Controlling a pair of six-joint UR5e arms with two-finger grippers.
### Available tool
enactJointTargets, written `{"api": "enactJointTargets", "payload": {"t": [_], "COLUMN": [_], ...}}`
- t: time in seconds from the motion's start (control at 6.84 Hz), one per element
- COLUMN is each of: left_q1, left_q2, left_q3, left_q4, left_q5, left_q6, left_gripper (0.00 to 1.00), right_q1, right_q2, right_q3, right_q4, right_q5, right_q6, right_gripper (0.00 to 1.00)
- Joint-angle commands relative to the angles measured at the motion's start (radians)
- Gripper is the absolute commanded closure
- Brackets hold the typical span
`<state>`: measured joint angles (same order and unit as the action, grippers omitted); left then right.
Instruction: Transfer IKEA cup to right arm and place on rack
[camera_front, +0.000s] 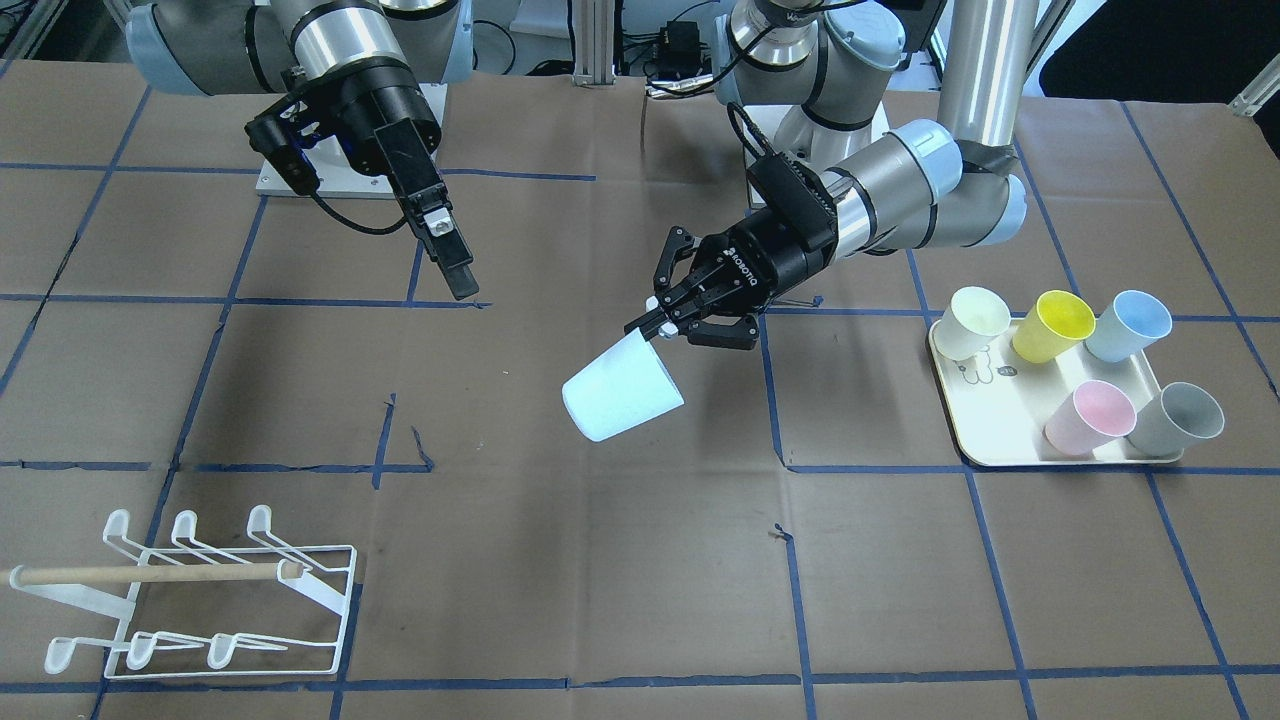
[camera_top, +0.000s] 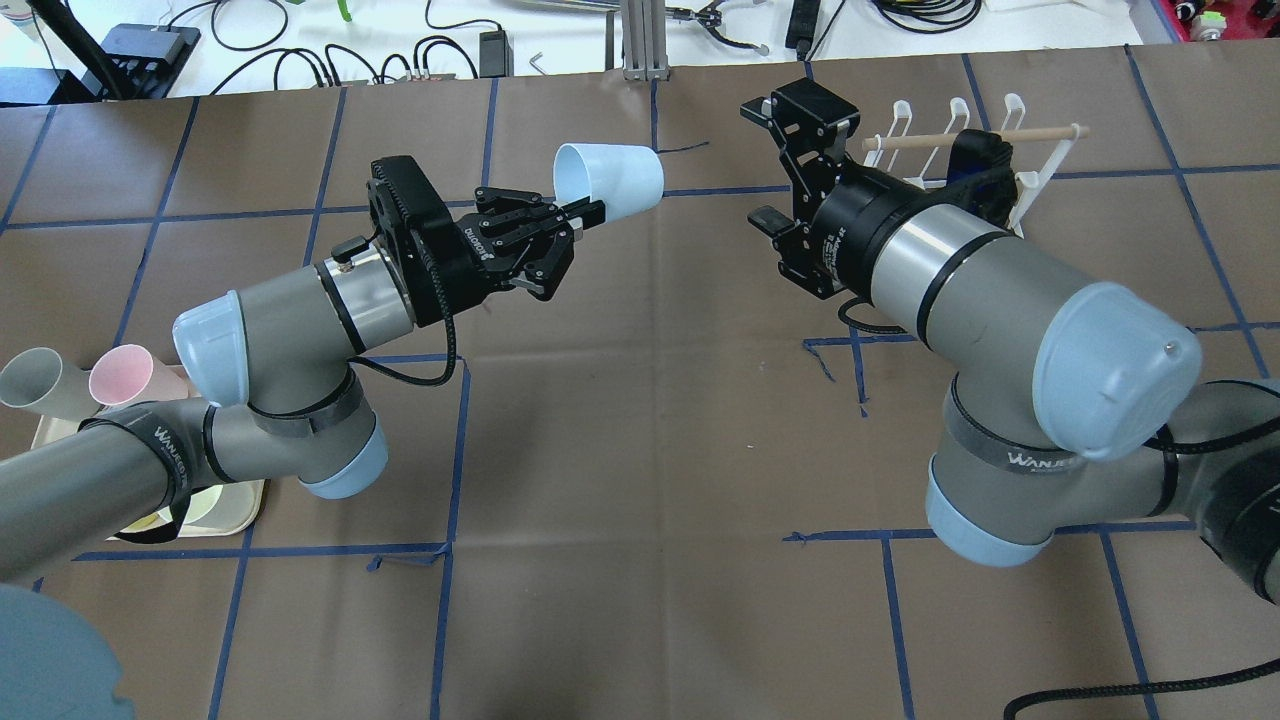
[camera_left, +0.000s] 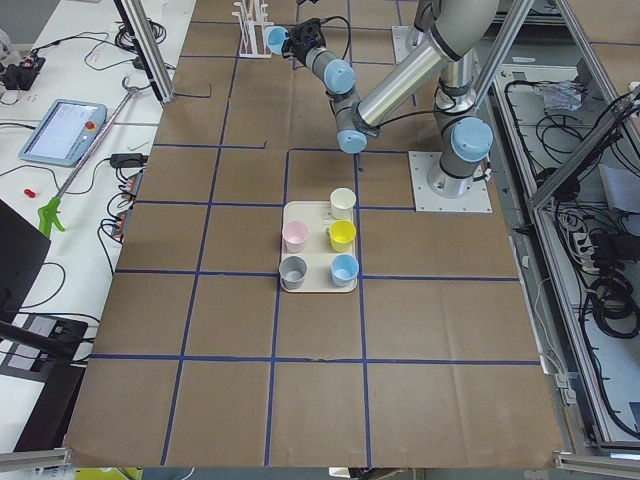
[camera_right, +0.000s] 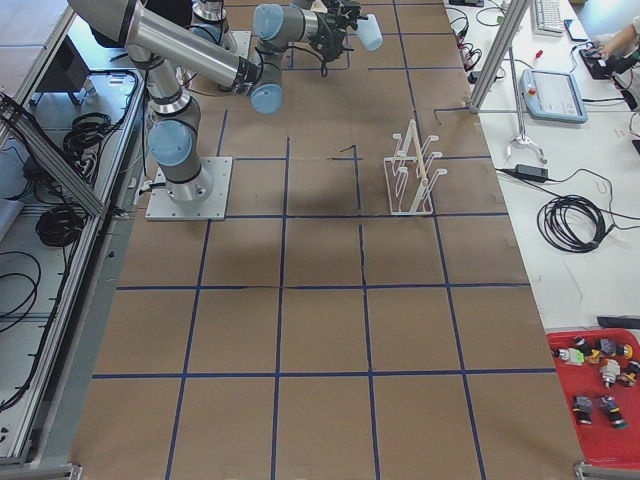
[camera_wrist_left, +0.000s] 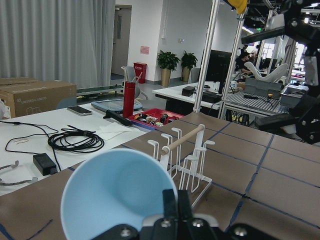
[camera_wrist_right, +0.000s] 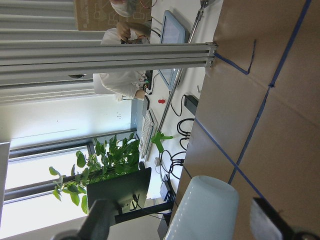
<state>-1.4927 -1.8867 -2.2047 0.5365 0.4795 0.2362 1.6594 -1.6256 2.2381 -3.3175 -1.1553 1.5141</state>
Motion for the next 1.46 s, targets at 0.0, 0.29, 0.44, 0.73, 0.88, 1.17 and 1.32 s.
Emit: {"api": "enactJointTargets", "payload": {"t": [0.0,0.29,0.44,0.73,0.88,1.17,1.32], "left_q1": [-0.026,-0.037,-0.038,-0.038,-0.038,-0.038,-0.038], "left_q2": [-0.002,-0.003,-0.003,-0.005,-0.005,-0.006,-0.006], "left_q3": [0.003,0.005,0.005,0.005,0.005,0.005,0.005], "left_q4": [0.000,0.000,0.000,0.002,0.002,0.002,0.002], "left_q5": [0.034,0.051,0.051,0.051,0.051,0.051,0.051], "left_q6": [-0.003,-0.008,-0.008,-0.008,-0.008,-0.008,-0.008], "left_gripper": [1.00,1.00,1.00,1.00,1.00,1.00,1.00], "right_q1": [0.051,0.074,0.074,0.076,0.079,0.103,0.112], "right_q2": [0.047,0.087,0.092,0.133,0.170,0.223,0.239], "right_q3": [-0.003,-0.027,-0.041,-0.096,-0.142,-0.185,-0.201], "right_q4": [0.007,0.057,0.097,0.147,0.148,0.147,0.147], "right_q5": [-0.001,-0.003,-0.001,-0.001,-0.001,-0.003,-0.004], "right_q6": [0.063,0.129,0.129,0.129,0.129,0.141,0.141], "right_gripper": [0.02,0.03,0.04,0.04,0.04,0.04,0.04]}}
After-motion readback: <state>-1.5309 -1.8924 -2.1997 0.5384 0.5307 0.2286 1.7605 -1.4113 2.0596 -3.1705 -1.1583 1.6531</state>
